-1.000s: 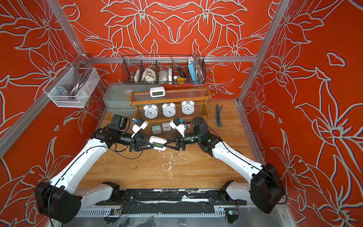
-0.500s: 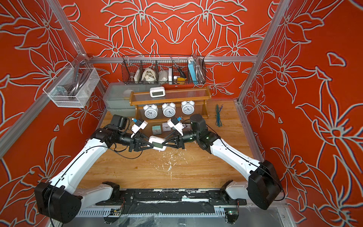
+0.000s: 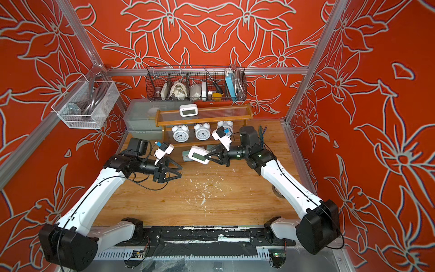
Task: Place the alarm clocks on the shelf by style
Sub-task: Pick up the alarm from the center of the board, then place the alarm on the shelf.
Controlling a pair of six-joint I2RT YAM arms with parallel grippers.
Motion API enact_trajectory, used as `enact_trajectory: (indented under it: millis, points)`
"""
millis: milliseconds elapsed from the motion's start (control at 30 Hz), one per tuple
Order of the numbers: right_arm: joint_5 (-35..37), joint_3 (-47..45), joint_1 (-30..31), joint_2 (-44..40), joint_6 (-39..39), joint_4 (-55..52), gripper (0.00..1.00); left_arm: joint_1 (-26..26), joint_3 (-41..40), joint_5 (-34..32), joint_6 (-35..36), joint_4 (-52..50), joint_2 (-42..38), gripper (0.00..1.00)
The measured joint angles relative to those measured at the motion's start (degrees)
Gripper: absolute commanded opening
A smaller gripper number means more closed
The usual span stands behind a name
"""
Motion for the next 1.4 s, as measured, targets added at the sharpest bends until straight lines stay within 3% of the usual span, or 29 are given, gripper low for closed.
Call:
enact_trajectory:
  millis: [233,400,833,1100,1400]
  points:
    - [11.45,12.00,-0.96,2.12,-8.15,-8.85,0.10,3.41,-0.07,-0.68,-1.46,0.92,-0.48,0.67]
    - [15.41,23.15,-3.08,7.63,-12.94,-14.73,0.10,4.26,-0.61,-0.66,-1.81,1.18,-0.83,0.66]
    - [13.49,44.63,-9.40,23.28,-17.92,-22.88,0.11,4.48,-1.36,-0.59,-1.75,1.16,-1.22,0.66]
    - [13.79,55.01,-10.25,32.46,-20.96,-28.70,0.13,4.50,-1.68,-0.59,-1.68,1.11,-1.70,0.66]
    - [15.17,61.40,-10.86,35.82,-25.53,-34.10,0.14,4.52,-2.38,-0.57,-1.68,1.20,-1.79,0.66]
